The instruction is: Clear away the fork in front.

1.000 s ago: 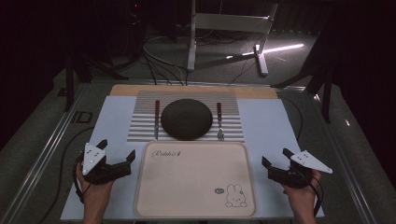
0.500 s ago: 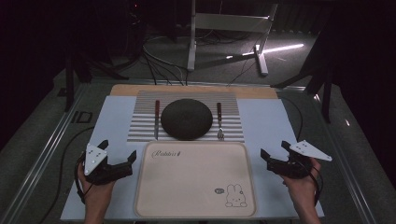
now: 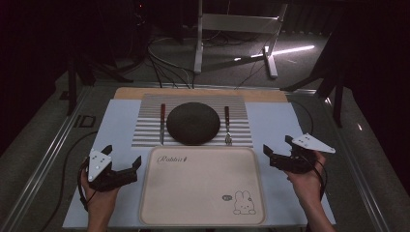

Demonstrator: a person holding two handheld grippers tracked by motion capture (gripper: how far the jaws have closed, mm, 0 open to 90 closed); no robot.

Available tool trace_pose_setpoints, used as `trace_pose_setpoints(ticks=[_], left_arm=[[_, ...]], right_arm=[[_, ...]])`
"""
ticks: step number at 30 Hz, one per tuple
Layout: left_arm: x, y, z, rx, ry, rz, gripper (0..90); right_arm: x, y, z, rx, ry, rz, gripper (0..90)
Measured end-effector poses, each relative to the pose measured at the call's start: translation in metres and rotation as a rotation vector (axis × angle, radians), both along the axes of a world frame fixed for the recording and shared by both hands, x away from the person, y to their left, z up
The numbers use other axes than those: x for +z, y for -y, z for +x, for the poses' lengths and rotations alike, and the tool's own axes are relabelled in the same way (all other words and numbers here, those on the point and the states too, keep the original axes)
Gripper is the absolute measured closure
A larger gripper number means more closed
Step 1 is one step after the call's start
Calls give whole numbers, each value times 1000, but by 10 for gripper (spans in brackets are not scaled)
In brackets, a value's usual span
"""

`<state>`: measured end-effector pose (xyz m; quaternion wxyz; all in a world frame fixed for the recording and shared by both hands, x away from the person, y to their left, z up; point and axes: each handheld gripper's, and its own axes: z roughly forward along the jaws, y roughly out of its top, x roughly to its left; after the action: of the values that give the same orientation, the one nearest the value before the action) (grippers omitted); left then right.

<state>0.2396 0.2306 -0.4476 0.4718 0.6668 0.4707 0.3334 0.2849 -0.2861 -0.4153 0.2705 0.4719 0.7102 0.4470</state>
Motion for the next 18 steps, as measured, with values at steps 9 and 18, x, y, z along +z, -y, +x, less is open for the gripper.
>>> trace_pose_setpoints(ticks=[9,18], left_arm=[[0,0,0,0,-2,6,3],[0,1,0,1,-4,6,3]], right_arm=[[9,-12,20,2,-16,-9,115],[17,-20,42,4,-43,14,115]])
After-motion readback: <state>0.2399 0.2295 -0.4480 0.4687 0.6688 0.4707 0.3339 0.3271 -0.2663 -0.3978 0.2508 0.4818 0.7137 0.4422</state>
